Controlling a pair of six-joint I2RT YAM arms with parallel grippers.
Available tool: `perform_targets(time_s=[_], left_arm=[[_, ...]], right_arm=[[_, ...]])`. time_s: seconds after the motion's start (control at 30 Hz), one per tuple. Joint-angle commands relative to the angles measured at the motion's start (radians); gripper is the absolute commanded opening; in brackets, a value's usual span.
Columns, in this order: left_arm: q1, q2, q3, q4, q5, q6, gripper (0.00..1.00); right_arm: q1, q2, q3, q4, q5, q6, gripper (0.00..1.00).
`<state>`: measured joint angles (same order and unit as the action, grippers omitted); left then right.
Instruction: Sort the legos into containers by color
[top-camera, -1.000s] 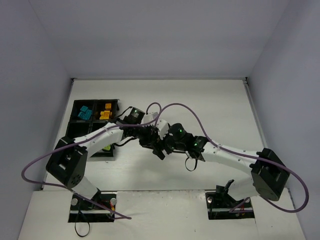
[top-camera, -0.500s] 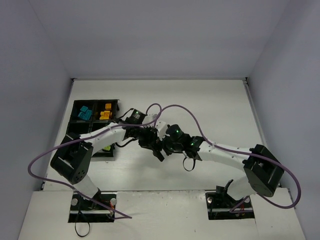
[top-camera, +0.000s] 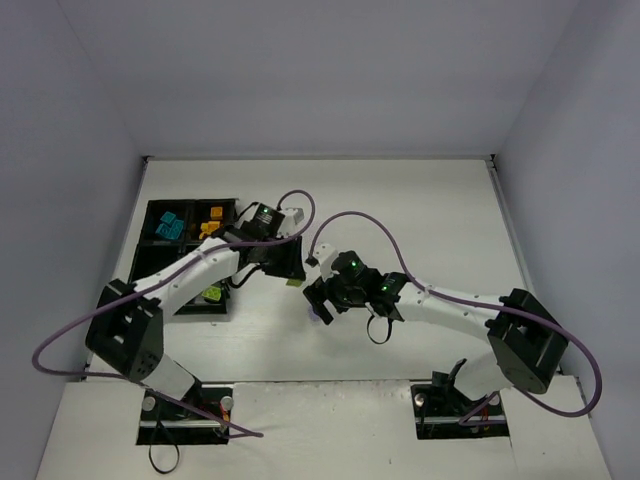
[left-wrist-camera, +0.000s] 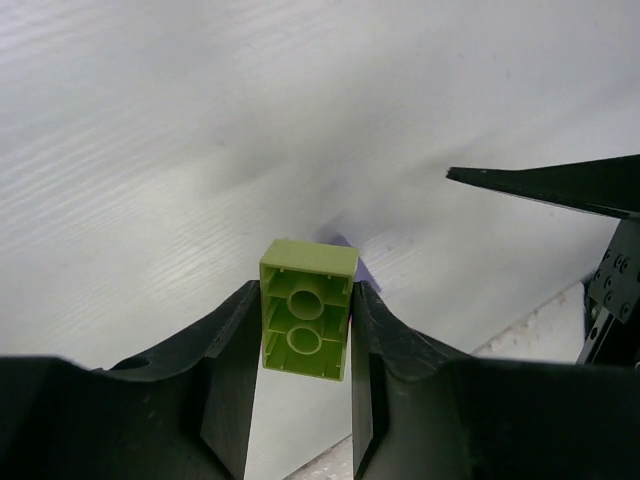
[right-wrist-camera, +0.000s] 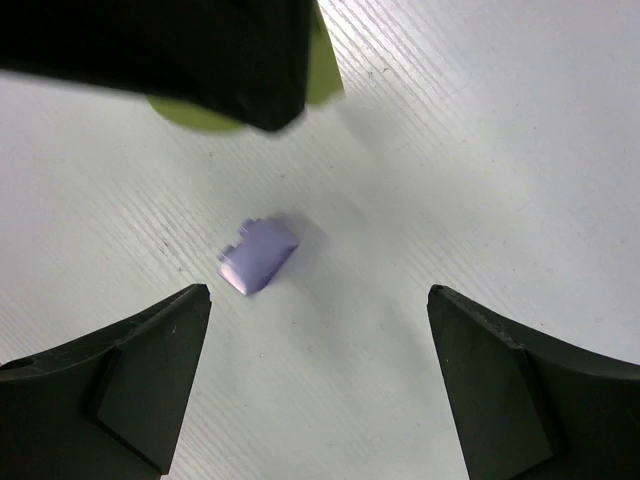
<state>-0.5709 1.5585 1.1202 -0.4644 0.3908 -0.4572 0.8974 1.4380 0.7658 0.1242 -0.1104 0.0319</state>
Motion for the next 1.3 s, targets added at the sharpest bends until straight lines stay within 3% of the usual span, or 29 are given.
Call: perform_targets(time_s=[0.0, 0.13, 0.27, 0.43, 0.63, 0.73, 0.77, 0.83, 0.87, 0.93, 1.07, 1.27], left_arm=[[0.014, -0.151, 0.075, -0.092, -0.202, 0.029, 0.10], [0.037, -0.247, 0.052, -0.180, -0.477, -0.023, 0.11], [0.133, -0.322, -0.006, -0.224, -0.578, -0.044, 0.12], [0.322, -0.344, -0.080, -0.201, -0.570, 0.004, 0.22], [0.405, -0.247, -0.088, -0.129, -0.587, 0.038, 0.35], [0.419, -0.196, -0.068, -0.111, -0.573, 0.043, 0.49], [0.419, -0.184, -0.062, -0.112, -0.566, 0.043, 0.58], [0.417, -0.186, -0.045, -0.118, -0.544, 0.034, 0.65], [0.408, -0.205, -0.037, -0.137, -0.529, 0.016, 0.69], [0.401, -0.222, -0.024, -0.149, -0.527, 0.005, 0.70], [0.271, -0.274, 0.003, -0.227, -0.566, -0.110, 0.70], [-0.083, -0.284, 0.004, -0.250, -0.659, -0.438, 0.70]], right_arm=[[-0.002, -0.051, 0.035, 0.005, 0.047, 0.026, 0.85], [-0.002, -0.051, 0.044, -0.006, 0.067, 0.046, 0.81], [-0.002, -0.039, 0.059, -0.014, 0.071, 0.074, 0.81], [-0.002, -0.019, 0.075, -0.012, 0.075, 0.086, 0.81], [-0.002, -0.016, 0.082, -0.014, 0.081, 0.088, 0.81], [-0.003, -0.028, 0.076, -0.020, 0.093, 0.095, 0.82], [-0.005, -0.039, 0.075, -0.027, 0.101, 0.100, 0.82], [-0.015, -0.053, 0.070, -0.037, 0.107, 0.109, 0.82], [-0.050, -0.077, 0.063, -0.050, 0.142, 0.131, 0.82], [-0.070, -0.096, 0.058, -0.057, 0.147, 0.143, 0.81], [-0.218, -0.151, 0.041, -0.084, 0.127, 0.217, 0.81], [-0.446, -0.211, 0.038, -0.120, 0.120, 0.301, 0.81]])
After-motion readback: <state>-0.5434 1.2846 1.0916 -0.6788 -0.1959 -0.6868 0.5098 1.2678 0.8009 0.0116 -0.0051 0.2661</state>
